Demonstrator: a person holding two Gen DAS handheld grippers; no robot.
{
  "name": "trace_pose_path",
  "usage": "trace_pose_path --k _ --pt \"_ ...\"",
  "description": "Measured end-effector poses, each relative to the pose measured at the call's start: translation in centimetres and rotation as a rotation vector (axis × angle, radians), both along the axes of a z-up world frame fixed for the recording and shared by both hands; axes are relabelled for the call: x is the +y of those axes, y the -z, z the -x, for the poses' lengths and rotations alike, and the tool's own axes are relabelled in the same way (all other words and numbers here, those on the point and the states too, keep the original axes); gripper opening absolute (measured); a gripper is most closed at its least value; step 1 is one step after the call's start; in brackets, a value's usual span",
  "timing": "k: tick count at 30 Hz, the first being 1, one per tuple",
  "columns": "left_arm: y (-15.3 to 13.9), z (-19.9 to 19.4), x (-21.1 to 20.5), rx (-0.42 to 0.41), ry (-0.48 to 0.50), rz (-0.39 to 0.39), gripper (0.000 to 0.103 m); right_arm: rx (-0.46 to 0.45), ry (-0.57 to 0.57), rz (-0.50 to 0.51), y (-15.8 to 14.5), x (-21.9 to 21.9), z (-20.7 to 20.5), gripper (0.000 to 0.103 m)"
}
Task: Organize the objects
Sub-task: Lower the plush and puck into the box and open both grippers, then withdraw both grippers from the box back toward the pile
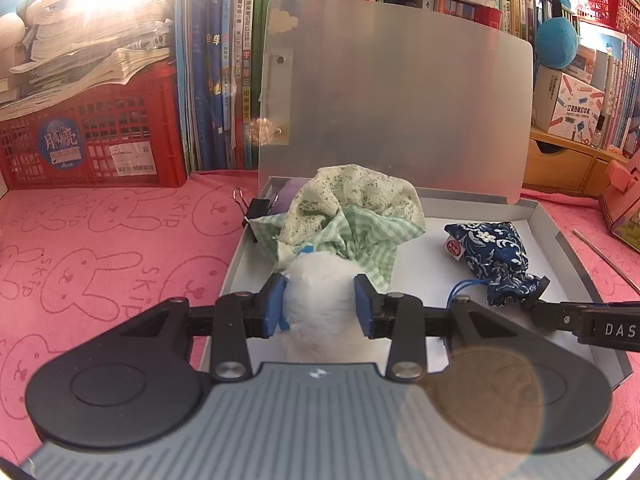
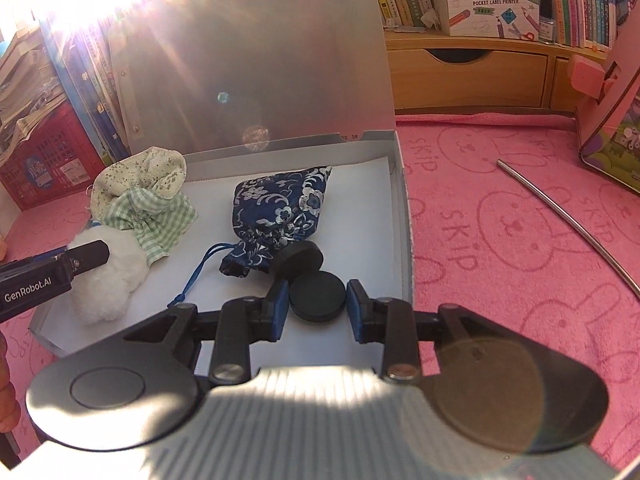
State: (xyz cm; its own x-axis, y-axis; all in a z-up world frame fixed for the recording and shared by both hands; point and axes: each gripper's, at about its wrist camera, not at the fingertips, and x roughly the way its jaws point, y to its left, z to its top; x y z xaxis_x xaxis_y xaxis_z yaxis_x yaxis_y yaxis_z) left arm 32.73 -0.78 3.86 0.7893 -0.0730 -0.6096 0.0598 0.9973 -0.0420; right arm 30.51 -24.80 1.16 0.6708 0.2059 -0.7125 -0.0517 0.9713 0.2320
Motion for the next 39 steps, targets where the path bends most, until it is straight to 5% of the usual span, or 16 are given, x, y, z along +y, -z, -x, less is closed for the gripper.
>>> trace_pose_path --k 2,4,9,17,39 --pt "0.0 0.4 0.1 0.002 0.005 0.008 0.044 -0.011 -0.003 -0.030 -0.1 -0.2 0.4 0.039" --pt "-0.1 0.7 0.2 -0.001 0.009 0.017 0.049 -0.030 -0.001 -0.044 -0.4 -0.4 0.8 0.057" --pt "-0.9 1.9 0.0 -0.020 0.042 0.006 0.069 -0.055 -0.009 -0.077 -1.4 -0.8 1.4 0.061" --pt "-3.0 5.7 -0.8 -0.071 0.155 -0.039 0.081 -0.124 -0.076 -0.054 -3.4 -1.0 4.1 0.072" --pt "-2.7 20.6 -0.4 -0.130 0.293 0.022 0.085 -0.268 -0.285 0.009 -4.5 -0.4 17.3 0.087"
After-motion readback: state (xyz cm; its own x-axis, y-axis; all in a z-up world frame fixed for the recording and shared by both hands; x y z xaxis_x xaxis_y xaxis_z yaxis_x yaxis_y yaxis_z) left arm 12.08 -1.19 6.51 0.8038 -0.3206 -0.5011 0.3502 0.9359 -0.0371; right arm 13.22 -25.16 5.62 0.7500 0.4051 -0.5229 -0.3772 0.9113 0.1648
